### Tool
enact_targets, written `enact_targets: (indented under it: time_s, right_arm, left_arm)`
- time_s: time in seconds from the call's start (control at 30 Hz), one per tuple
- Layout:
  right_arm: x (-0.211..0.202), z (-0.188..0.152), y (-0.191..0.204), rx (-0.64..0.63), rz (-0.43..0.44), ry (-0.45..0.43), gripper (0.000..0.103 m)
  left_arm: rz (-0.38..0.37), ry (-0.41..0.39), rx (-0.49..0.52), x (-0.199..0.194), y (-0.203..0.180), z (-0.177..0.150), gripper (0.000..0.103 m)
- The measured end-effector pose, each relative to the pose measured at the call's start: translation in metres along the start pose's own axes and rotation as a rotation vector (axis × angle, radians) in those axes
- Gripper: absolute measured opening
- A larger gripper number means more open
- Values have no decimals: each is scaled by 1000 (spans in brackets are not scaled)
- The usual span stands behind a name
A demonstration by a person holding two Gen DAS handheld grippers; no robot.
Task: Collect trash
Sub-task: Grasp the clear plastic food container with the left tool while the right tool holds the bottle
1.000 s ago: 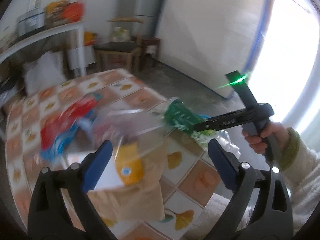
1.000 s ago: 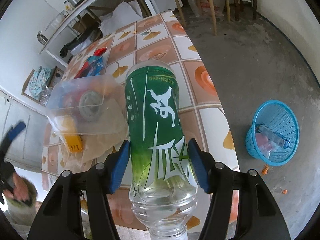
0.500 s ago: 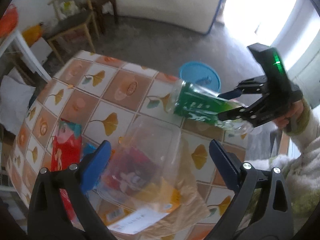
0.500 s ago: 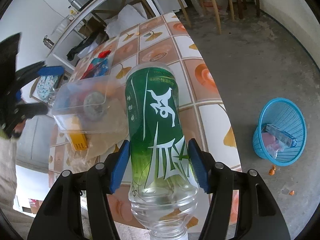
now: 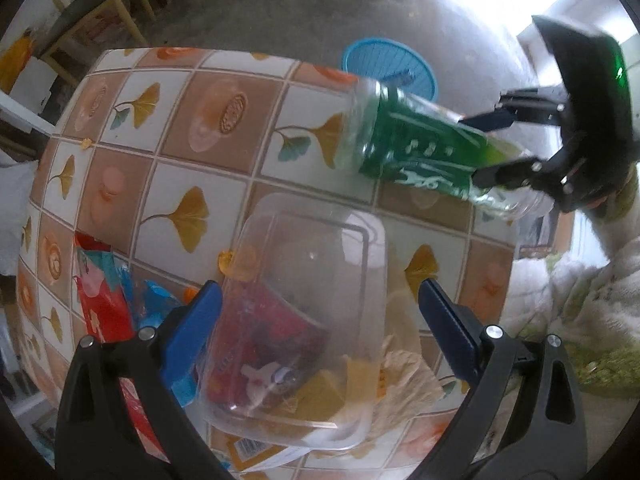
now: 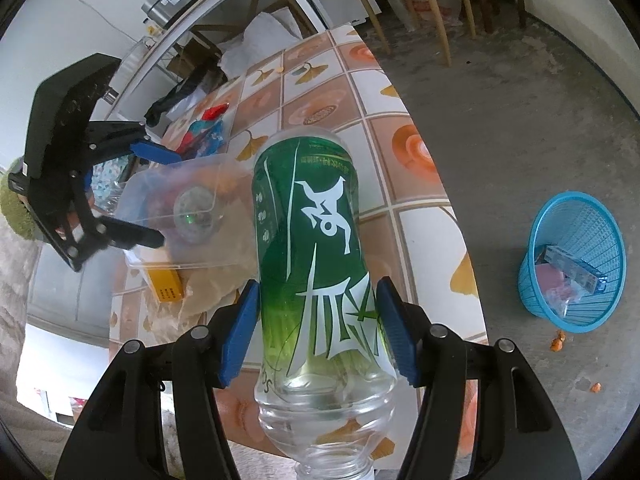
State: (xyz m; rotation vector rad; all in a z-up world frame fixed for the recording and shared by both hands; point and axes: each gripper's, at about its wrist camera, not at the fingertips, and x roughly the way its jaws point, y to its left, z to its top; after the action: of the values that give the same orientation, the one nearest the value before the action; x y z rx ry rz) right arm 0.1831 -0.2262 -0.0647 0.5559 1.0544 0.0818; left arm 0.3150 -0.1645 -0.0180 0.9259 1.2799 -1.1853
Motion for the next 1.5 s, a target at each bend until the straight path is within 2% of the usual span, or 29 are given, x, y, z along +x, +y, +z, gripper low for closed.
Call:
enact_targets:
  time_s: [0.17, 0.33, 0.47, 0.57, 0.83, 1.13, 1.37, 1.5]
  right_arm:
    - [0, 0, -2, 1, 9, 1, 58]
    - [0, 0, -1, -2, 9, 1, 58]
    - [0, 0, -1, -2, 7, -2, 58]
    - [1, 1, 0, -9, 1, -3, 58]
    - [-2, 1, 2, 0, -7, -20, 57]
    - [-14, -4, -7, 70, 24, -56, 56]
    - [-44, -11, -17, 125, 65, -130, 56]
    - [-60, -19, -29, 161, 89, -168, 56]
  left_arm:
    - [33, 49, 24, 9, -4, 1, 94]
    - [105, 127, 86, 21, -14, 1, 94]
    - [116, 120, 71, 18, -14, 3, 83]
    - [103, 105, 58, 14, -14, 5, 82]
    - [114, 32, 41, -15, -18, -4, 81]
    - [133, -161, -86, -71, -12, -20, 81]
    - [66, -269, -243, -100, -15, -27, 81]
    - [33, -322, -296, -106, -22, -22, 80]
